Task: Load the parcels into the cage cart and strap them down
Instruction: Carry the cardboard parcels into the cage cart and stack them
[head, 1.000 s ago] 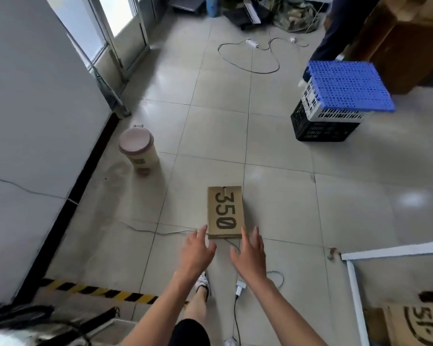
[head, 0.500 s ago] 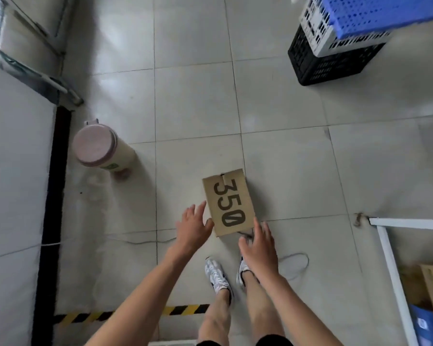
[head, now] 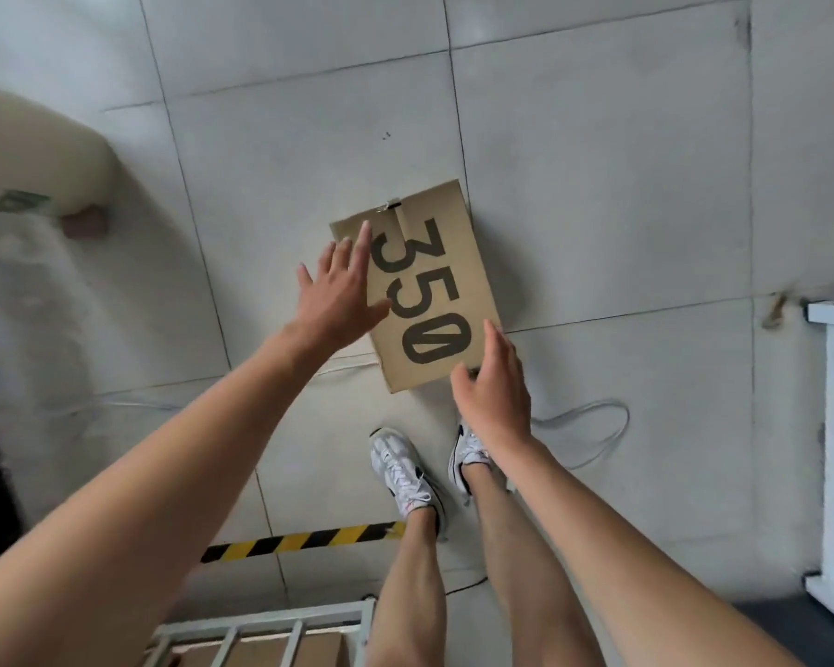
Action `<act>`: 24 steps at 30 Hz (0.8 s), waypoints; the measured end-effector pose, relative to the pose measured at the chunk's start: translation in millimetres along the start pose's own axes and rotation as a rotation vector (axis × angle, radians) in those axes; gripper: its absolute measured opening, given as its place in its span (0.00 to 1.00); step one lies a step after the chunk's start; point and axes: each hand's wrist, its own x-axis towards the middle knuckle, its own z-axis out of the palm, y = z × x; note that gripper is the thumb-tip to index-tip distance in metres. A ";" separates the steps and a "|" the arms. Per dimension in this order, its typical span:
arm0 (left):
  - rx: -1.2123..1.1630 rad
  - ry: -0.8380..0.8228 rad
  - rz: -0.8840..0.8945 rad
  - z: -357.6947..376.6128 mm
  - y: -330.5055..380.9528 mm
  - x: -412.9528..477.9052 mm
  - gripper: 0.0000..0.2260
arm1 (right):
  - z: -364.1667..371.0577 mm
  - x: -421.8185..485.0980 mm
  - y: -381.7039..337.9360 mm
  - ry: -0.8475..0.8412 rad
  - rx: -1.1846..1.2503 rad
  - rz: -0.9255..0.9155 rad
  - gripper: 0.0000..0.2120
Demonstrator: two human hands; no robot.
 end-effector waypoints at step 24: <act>-0.073 -0.323 -0.443 128.1 -142.5 121.2 0.54 | 116.1 170.7 41.3 -0.079 0.096 -0.046 0.40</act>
